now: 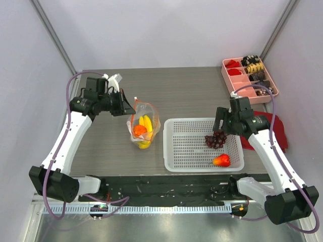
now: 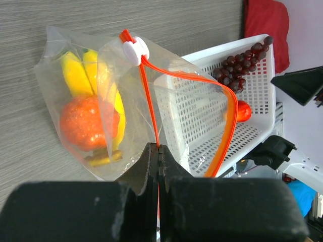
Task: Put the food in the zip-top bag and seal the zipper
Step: Pick up the fake fruit from the bin.
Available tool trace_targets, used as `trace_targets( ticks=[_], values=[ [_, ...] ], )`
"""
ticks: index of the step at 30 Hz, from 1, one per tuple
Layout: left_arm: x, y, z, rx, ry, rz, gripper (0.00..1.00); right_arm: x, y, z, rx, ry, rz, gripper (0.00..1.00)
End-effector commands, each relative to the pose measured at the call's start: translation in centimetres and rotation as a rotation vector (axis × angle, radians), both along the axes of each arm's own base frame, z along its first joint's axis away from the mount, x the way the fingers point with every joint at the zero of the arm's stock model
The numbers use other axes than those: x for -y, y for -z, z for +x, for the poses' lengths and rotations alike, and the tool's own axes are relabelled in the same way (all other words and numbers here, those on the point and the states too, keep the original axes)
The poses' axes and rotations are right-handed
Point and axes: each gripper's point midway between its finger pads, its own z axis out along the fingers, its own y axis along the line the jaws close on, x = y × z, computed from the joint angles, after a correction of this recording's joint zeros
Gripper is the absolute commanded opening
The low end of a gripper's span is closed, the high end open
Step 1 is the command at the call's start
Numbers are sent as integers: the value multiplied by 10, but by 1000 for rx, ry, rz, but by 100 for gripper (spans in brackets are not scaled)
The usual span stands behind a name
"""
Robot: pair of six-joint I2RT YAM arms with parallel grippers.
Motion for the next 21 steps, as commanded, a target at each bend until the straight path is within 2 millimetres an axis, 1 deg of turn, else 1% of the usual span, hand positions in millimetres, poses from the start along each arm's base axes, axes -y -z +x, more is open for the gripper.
trace_targets(
  ticks=[1,3,4,8,10,11,12,15,18,19,21],
  values=[
    [2,-24,1,84,16,-31,0,10,25,-7,-50,126,-2,85],
    [3,-25,2,87,16,-32,0,14,31,-1,-49,180,-9,85],
    [3,-25,1,89,19,-32,0,17,33,2,-42,234,-8,85],
    [1,-27,0,97,18,-27,0,26,43,13,-30,306,-41,86],
    [1,-25,0,96,19,-22,0,28,56,14,-55,315,-61,86],
    [1,-26,0,98,21,-22,0,27,59,18,-48,321,-55,86],
    [1,-25,0,96,19,-22,0,26,68,19,-70,319,-55,86],
    [2,-23,1,89,19,-21,0,21,87,18,-111,324,-38,84],
    [2,-24,3,92,13,-28,0,13,98,19,-133,336,8,81],
    [2,-25,4,96,13,-29,0,9,100,25,-120,333,26,81],
    [2,-24,5,99,10,-26,0,8,108,28,-127,329,32,80]
  ],
)
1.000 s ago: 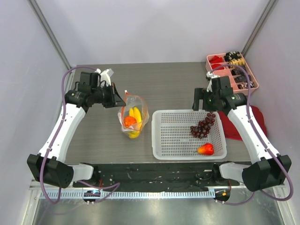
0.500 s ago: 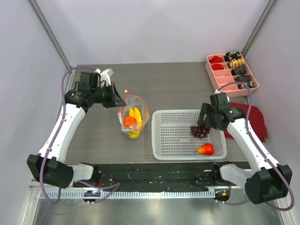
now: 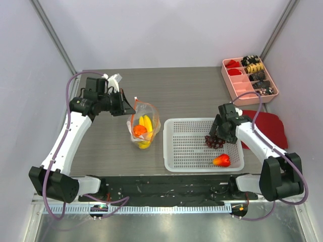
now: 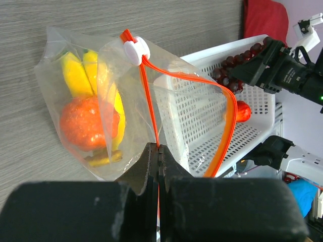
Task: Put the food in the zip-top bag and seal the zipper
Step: Pick up the fake fruit from the bin, then place the fake fruit in the zipper food storage bag.
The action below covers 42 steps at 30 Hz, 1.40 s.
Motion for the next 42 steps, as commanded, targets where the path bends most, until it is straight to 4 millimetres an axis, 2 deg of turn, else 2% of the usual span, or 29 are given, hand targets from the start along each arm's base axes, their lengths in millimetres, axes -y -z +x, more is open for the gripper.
trace_targets(
  ticks=[1,6,10,13,14,16,17,19,20,22,23,25,29,34,35,37,38,39,40,41,42],
  values=[
    [2,-23,5,94,10,-23,0,-10,6,30,89,30,53,79],
    [1,-17,3,80,11,-16,0,-8,26,29,55,8,26,76],
    [0,-16,4,84,11,-10,0,-10,23,27,60,6,42,72],
    [0,-16,5,84,14,-9,0,-20,18,24,60,-33,99,39],
    [0,-17,7,85,14,-10,0,-21,8,27,85,-38,111,23],
    [1,-17,6,86,16,-9,0,-22,-3,27,101,-53,118,14],
    [1,-18,5,90,17,-9,0,-24,-18,32,140,-63,123,11],
    [0,-17,5,88,17,-9,0,-22,-36,33,168,-70,116,6],
    [0,-17,3,88,18,-10,0,-23,-53,40,211,-87,113,2],
    [1,-18,2,93,20,-14,0,-22,-77,39,255,-99,112,1],
    [0,-17,2,92,18,-13,0,-24,-98,44,303,-120,118,1],
    [1,-18,2,91,21,-17,0,-28,-126,46,374,-154,137,1],
    [2,-19,0,92,25,-26,0,-55,-202,60,575,-310,232,1],
    [4,-20,2,85,31,-34,0,-102,-273,74,801,-544,272,1],
    [5,-21,3,85,29,-37,0,-127,-287,69,836,-623,279,1],
    [5,-22,3,84,31,-42,0,-148,-311,69,940,-715,223,1],
    [6,-23,3,82,29,-44,0,-175,-320,57,976,-800,238,1],
    [6,-23,4,82,29,-44,0,-187,-336,55,1051,-838,229,1],
    [6,-23,4,82,31,-46,0,-195,-342,54,1095,-875,179,1],
    [6,-23,4,82,33,-44,0,-216,-342,45,1117,-938,181,1],
    [6,-23,4,81,33,-43,0,-228,-353,42,1180,-961,177,1]
  ],
)
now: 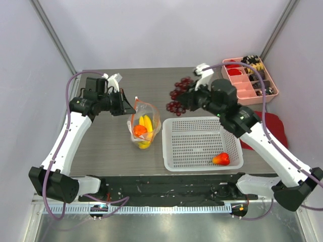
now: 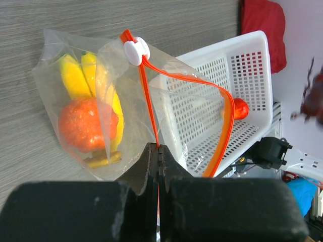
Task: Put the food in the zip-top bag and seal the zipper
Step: Place the fake fruit in the zipper food storage bag.
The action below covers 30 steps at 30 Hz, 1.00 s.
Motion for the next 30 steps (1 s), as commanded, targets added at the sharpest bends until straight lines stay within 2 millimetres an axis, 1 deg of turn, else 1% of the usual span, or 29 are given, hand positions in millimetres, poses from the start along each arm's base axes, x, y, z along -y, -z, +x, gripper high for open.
trace_targets(
  ticks=[1,2,3,4,5,6,7,8,9,10,11,12,13,14,16,17,18,19,20,21,22,23,24,25,26,27,28,29,30],
  values=[
    [5,-22,4,70,28,-40,0,-50,-74,-8,398,-126,-6,1],
    [6,-22,4,65,30,-41,0,-61,-72,-11,423,-153,-16,1],
    [6,-22,3,63,33,-40,0,-83,-75,-22,465,-208,-4,1],
    [7,-23,4,63,36,-43,0,-89,-73,-21,489,-203,-26,1],
    [7,-24,4,64,38,-43,0,-98,-66,-25,518,-233,-64,1],
    [7,-23,4,63,41,-42,0,-115,-68,-32,559,-265,-52,1],
    [7,-25,4,65,40,-43,0,-123,-65,-36,575,-279,-60,1],
    [8,-25,5,63,42,-45,0,-128,-58,-36,580,-279,-75,1],
    [7,-25,5,63,41,-44,0,-134,-56,-37,608,-286,-91,1],
    [8,-27,4,64,44,-46,0,-145,-47,-42,612,-306,-111,1],
    [8,-27,4,67,45,-46,0,-148,-31,-41,615,-305,-148,1],
    [7,-28,4,66,43,-47,0,-147,-31,-37,654,-285,-170,1],
    [8,-29,4,70,47,-50,0,-150,-21,-35,667,-288,-200,1],
    [8,-29,3,70,47,-50,0,-151,-2,-32,668,-296,-243,1],
    [8,-32,4,75,48,-54,0,-152,7,-30,695,-302,-272,1],
    [8,-31,4,74,50,-51,0,-154,16,-31,684,-322,-284,6],
    [8,-31,4,74,50,-48,0,-156,24,-34,668,-350,-305,13],
    [8,-32,3,76,50,-49,0,-159,28,-38,660,-378,-308,22],
    [8,-32,3,75,52,-49,0,-160,27,-42,654,-392,-305,44],
    [8,-32,3,74,51,-49,0,-160,32,-46,636,-414,-322,55],
    [8,-32,4,76,51,-50,0,-161,28,-49,642,-428,-322,63],
    [8,-32,4,73,49,-52,0,-161,29,-53,634,-449,-333,76],
    [9,-31,5,71,49,-54,0,-160,26,-54,634,-452,-332,80],
    [9,-31,5,70,49,-55,0,-160,16,-55,640,-455,-325,85],
    [9,-31,5,68,49,-56,0,-158,16,-57,627,-462,-339,92],
    [9,-31,6,67,45,-58,0,-156,12,-56,618,-451,-338,94],
    [10,-31,6,66,46,-61,0,-153,-4,-53,613,-408,-316,96],
    [10,-30,7,64,46,-60,0,-147,2,-53,569,-408,-354,96],
    [10,-30,7,64,47,-59,0,-141,-2,-52,555,-388,-362,97]
  ],
)
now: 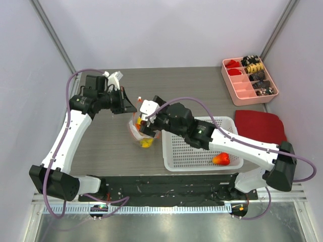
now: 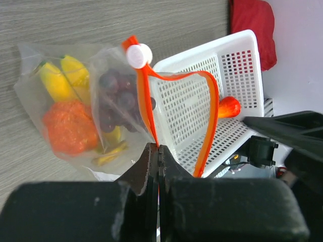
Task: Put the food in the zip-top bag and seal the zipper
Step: Place the fake fruit in the zipper food storage bag.
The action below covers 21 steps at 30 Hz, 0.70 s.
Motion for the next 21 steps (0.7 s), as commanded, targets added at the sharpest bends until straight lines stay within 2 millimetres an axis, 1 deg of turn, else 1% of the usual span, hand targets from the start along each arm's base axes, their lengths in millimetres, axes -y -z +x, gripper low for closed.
trace_targets(
  ticks=[1,2,3,4,5,6,7,8,9,10,11,12,13,14,15,16,17,18,19,21],
  values=[
    [4,-21,5,61,21,-33,0,25,-74,2,21,99,90,99],
    [4,-21,5,64,21,-32,0,34,-66,-1,-21,111,50,100],
    [3,-21,6,65,20,-28,0,49,-70,1,-33,120,39,100],
    [4,-20,5,66,23,-29,0,58,-72,-2,-44,100,17,100],
    [4,-20,5,64,23,-29,0,66,-54,-19,-100,-1,-62,100],
    [4,-20,5,65,24,-28,0,91,-53,-15,-112,10,-79,100],
    [4,-20,5,66,25,-29,0,104,-45,-19,-143,-17,-106,100],
    [4,-19,5,61,26,-32,0,119,-23,-35,-232,-72,-177,100],
    [4,-19,5,62,26,-33,0,133,-17,-40,-240,-90,-221,100],
    [5,-19,5,62,27,-34,0,154,-8,-35,-282,-52,-255,100],
    [5,-19,5,64,27,-34,0,171,13,-50,-356,-82,-343,100],
    [5,-19,5,64,26,-35,0,185,24,-52,-399,-68,-386,100],
    [5,-20,5,66,24,-38,0,200,35,-50,-445,-34,-423,98],
    [5,-20,5,67,25,-40,0,219,53,-65,-534,-32,-497,95],
    [5,-21,5,67,26,-43,0,231,66,-70,-557,-53,-562,93],
    [6,-20,5,63,29,-44,0,245,80,-78,-627,-45,-617,92],
    [6,-19,5,59,28,-44,0,258,90,-79,-671,-20,-649,92],
    [6,-18,5,58,28,-44,0,271,105,-84,-712,-16,-718,89],
    [6,-18,4,56,29,-45,0,281,113,-86,-737,-23,-765,86],
    [6,-18,5,54,26,-47,0,300,133,-90,-839,11,-829,83]
  ],
)
